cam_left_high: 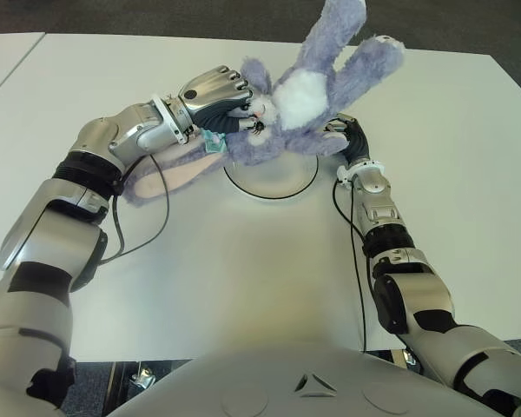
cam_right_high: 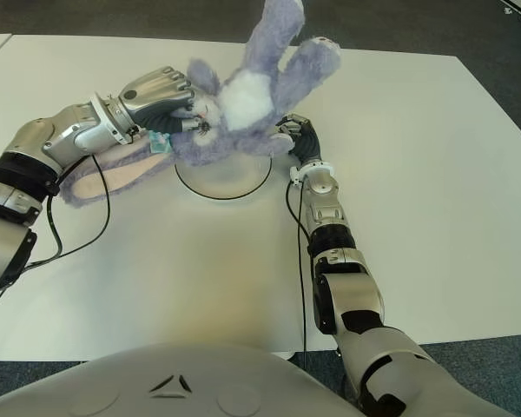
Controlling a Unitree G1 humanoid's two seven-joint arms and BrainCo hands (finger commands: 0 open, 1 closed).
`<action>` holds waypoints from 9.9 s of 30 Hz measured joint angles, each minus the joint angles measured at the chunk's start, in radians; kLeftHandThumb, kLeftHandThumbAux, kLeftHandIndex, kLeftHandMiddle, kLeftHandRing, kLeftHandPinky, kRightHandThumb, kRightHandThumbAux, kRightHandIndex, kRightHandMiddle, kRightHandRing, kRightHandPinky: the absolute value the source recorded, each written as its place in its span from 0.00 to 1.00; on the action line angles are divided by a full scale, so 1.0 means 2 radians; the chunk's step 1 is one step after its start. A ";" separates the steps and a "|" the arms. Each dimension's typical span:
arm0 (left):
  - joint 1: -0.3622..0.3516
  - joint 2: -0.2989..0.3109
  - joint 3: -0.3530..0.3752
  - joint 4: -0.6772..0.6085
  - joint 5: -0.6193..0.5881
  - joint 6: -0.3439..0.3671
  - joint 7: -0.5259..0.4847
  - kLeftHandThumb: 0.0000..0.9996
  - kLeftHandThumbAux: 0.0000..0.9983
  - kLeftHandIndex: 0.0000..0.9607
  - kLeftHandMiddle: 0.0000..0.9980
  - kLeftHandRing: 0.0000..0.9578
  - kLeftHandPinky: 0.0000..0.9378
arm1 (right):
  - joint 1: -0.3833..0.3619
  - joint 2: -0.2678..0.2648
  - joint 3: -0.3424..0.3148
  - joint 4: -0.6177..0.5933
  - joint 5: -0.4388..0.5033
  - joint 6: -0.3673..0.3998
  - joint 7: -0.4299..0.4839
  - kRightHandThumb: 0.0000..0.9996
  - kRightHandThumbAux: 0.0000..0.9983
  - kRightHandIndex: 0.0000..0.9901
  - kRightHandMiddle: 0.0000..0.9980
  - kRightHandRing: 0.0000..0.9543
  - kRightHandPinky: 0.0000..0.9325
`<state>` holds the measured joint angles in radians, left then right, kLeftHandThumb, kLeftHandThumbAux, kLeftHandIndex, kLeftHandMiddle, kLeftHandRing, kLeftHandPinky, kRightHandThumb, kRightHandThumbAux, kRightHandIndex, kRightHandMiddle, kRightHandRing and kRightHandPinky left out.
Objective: Put the doll into the plate.
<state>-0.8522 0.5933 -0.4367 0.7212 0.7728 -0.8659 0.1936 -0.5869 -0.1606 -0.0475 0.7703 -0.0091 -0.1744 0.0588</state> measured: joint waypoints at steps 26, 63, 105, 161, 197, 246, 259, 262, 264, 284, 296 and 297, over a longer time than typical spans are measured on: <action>-0.001 0.000 -0.004 -0.009 -0.004 0.000 -0.081 0.85 0.67 0.42 0.55 0.89 0.91 | 0.004 -0.001 0.000 -0.007 -0.001 0.003 0.005 0.71 0.72 0.44 0.83 0.86 0.88; 0.015 -0.004 -0.020 -0.050 -0.061 0.038 -0.238 0.85 0.66 0.43 0.56 0.86 0.86 | 0.006 -0.002 -0.002 -0.010 0.000 0.004 0.010 0.71 0.72 0.44 0.82 0.85 0.87; -0.014 0.025 -0.036 -0.039 -0.153 -0.054 -0.355 0.54 0.16 0.00 0.00 0.00 0.00 | -0.001 -0.002 -0.002 0.000 0.000 0.004 0.006 0.71 0.72 0.44 0.82 0.85 0.87; 0.079 -0.008 0.121 -0.175 -0.448 0.127 -0.526 0.47 0.14 0.00 0.00 0.00 0.00 | -0.017 -0.005 0.015 0.028 -0.015 -0.002 -0.022 0.71 0.72 0.44 0.84 0.86 0.88; 0.105 -0.098 0.341 -0.058 -0.521 0.203 -0.306 0.36 0.41 0.02 0.20 0.22 0.28 | -0.019 -0.002 0.011 0.028 -0.014 -0.005 -0.026 0.70 0.72 0.44 0.87 0.89 0.93; 0.271 -0.226 0.344 -0.153 -0.464 0.265 -0.082 0.71 0.70 0.46 0.79 0.83 0.79 | 0.036 0.006 -0.035 -0.069 -0.004 0.033 -0.076 0.71 0.72 0.44 0.83 0.87 0.85; 0.292 -0.236 0.327 -0.204 -0.453 0.293 -0.079 0.71 0.70 0.46 0.82 0.86 0.87 | 0.068 0.004 -0.047 -0.118 0.006 0.041 -0.074 0.71 0.72 0.45 0.84 0.88 0.86; 0.300 -0.241 0.321 -0.220 -0.447 0.298 -0.075 0.71 0.70 0.46 0.82 0.87 0.88 | 0.077 0.004 -0.049 -0.134 0.009 0.048 -0.073 0.71 0.72 0.45 0.84 0.87 0.87; 0.303 -0.244 0.317 -0.229 -0.444 0.303 -0.074 0.71 0.70 0.46 0.82 0.87 0.88 | 0.082 0.004 -0.051 -0.144 0.010 0.054 -0.072 0.71 0.72 0.45 0.84 0.87 0.88; 0.337 -0.247 0.286 -0.305 -0.446 0.336 -0.076 0.71 0.70 0.46 0.82 0.88 0.91 | 0.122 0.005 -0.061 -0.216 0.019 0.091 -0.069 0.71 0.72 0.45 0.85 0.87 0.89; 0.350 -0.251 0.277 -0.336 -0.453 0.352 -0.080 0.71 0.70 0.46 0.84 0.89 0.89 | 0.155 0.010 -0.068 -0.268 0.027 0.109 -0.071 0.71 0.72 0.45 0.84 0.87 0.88; 0.351 -0.251 0.276 -0.337 -0.455 0.356 -0.080 0.71 0.70 0.46 0.84 0.89 0.89 | 0.158 0.012 -0.069 -0.273 0.028 0.111 -0.073 0.71 0.72 0.45 0.84 0.87 0.88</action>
<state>-0.1493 0.0906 0.1153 0.0468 -0.1374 -0.1549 0.0335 -0.2714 -0.1375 -0.1853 0.2237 0.0465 0.0475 -0.0868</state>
